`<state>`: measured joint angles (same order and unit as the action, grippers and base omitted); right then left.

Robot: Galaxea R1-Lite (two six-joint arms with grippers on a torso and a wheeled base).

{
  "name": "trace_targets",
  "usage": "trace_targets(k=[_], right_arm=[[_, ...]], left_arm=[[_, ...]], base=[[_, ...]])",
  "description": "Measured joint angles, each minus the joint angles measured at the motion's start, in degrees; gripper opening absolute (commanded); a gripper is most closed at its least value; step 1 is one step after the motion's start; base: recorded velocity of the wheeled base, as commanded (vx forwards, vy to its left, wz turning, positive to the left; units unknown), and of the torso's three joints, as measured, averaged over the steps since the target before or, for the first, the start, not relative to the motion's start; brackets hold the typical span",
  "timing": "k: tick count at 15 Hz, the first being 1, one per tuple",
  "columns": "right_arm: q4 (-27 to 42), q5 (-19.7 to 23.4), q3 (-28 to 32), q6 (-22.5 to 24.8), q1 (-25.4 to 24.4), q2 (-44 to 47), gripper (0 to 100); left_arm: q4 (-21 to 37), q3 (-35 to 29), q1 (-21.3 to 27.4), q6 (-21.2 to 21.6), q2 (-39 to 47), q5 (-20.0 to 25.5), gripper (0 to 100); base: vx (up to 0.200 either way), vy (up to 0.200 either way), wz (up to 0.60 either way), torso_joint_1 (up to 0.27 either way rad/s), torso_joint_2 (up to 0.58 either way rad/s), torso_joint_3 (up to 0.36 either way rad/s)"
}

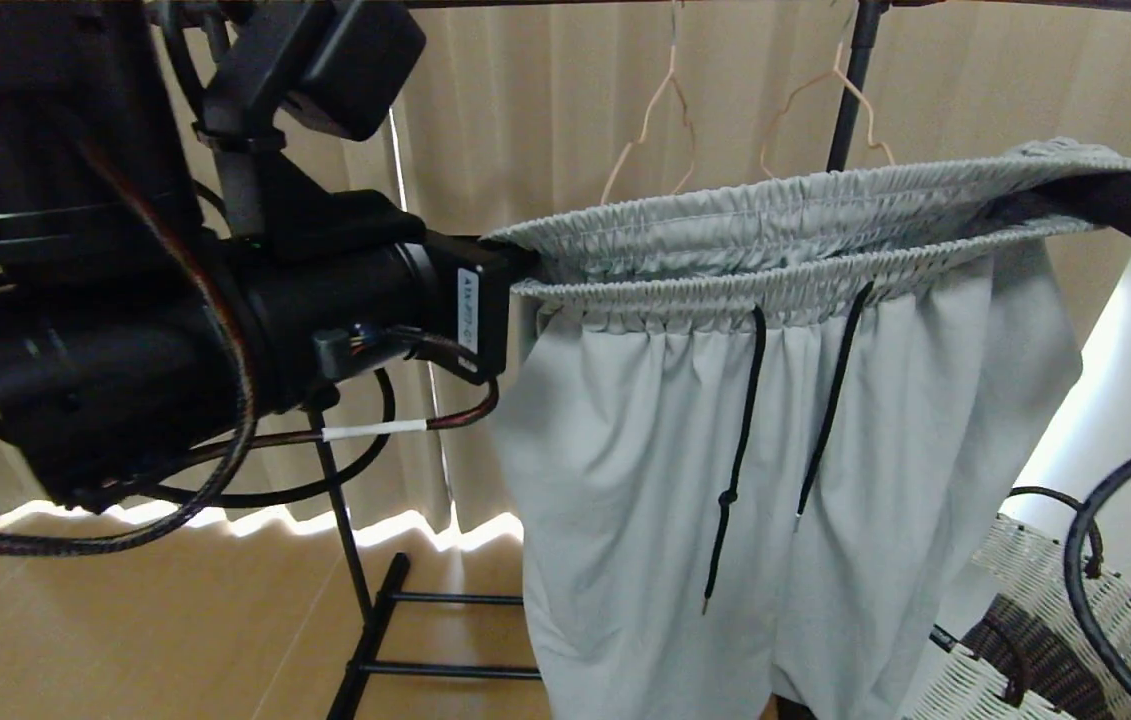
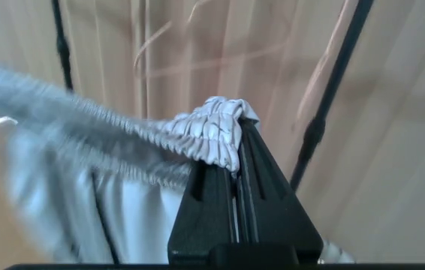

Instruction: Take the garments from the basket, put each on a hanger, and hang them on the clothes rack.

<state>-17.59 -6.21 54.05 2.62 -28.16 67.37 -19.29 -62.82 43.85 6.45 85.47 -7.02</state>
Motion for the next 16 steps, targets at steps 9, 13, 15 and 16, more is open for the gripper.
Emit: trace_targets(k=[9,13,15,16], right_arm=[[-4.0,-0.5,1.0,0.0,0.5,5.9,0],[4.4,-0.5,1.8,0.0,0.6,2.0,0],[9.6,-0.1,2.7,0.0,0.5,-1.5,0],[11.9,0.1,2.8,0.0,0.2,-3.1,0]], left_arm=[[-3.6,4.9,0.0,2.1,-5.2,5.5,0],[-4.9,-0.5,-0.8,2.1,-2.0,2.9,0],[-4.9,-5.8,-0.9,1.9,0.8,-2.1,0],[-4.9,-7.6,-1.0,1.7,2.2,-4.6,0]], base=[[0.000,0.000,0.00,0.000,0.00,0.000],[0.000,0.000,0.00,0.000,0.00,0.000],[0.000,0.000,0.00,0.000,0.00,0.000],[0.000,0.000,0.00,0.000,0.00,0.000]])
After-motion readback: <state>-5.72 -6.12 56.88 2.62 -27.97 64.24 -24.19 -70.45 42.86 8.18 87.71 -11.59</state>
